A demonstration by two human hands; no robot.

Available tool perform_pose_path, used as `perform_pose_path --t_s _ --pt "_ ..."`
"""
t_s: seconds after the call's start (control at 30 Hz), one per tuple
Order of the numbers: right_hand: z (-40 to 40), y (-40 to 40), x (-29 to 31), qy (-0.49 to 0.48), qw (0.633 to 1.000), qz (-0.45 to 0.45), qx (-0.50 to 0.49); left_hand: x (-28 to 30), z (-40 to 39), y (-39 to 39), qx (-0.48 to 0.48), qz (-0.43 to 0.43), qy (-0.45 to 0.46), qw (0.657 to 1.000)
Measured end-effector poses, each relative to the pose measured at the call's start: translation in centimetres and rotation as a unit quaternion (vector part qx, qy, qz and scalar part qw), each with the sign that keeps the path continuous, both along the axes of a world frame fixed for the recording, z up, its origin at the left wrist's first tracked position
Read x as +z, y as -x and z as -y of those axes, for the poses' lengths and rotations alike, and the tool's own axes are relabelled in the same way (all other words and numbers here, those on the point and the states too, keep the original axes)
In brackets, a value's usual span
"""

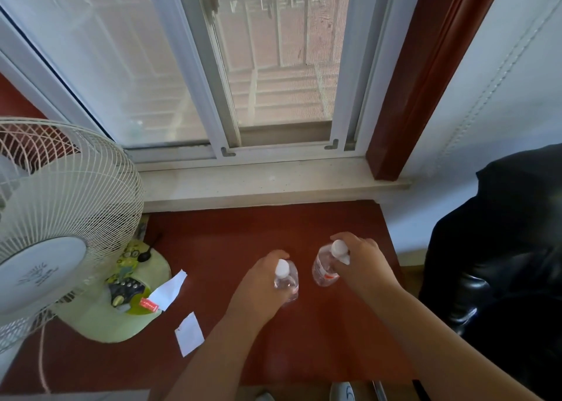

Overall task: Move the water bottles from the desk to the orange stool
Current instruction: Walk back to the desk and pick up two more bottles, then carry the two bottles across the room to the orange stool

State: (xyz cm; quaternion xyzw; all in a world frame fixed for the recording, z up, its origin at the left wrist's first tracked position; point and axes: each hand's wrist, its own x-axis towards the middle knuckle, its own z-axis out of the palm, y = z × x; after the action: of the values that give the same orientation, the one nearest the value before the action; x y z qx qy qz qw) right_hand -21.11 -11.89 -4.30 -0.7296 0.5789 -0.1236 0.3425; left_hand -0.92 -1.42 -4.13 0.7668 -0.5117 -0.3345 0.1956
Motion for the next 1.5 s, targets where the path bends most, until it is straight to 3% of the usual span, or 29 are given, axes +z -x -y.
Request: perform_pose_path --t_s 0.13,0.33,0.57,0.9,1.23,1.5 --pt "0.0 -0.3 -0.4 -0.034 0.999 -0.008 0.005 0.2 -0.2 0.4 0.032 -0.031 -0.001 0.999" --pt "-0.7 0.1 0.5 0.002 0.998 -0.067 0.013 1.2 -0.3 1.0 0.051 -0.003 0.035 0.998" --pt "0.7 1.6 5.7 0.039 0.998 0.041 -0.010 7.0 1.3 2.0 0.020 0.036 0.112 0.993" --pt "1.7 2.2 12.0 0.125 0.987 0.094 0.033 13.9 2.9 4.5 0.024 0.028 0.199 0.979" --pt "2.0 3.7 12.1 0.107 0.990 0.079 0.036 14.6 3.5 5.5 0.027 0.049 0.199 0.978" --pt "1.1 -0.1 13.0 0.089 0.993 0.055 0.046 15.4 3.9 1.8 -0.001 0.050 0.190 0.981"
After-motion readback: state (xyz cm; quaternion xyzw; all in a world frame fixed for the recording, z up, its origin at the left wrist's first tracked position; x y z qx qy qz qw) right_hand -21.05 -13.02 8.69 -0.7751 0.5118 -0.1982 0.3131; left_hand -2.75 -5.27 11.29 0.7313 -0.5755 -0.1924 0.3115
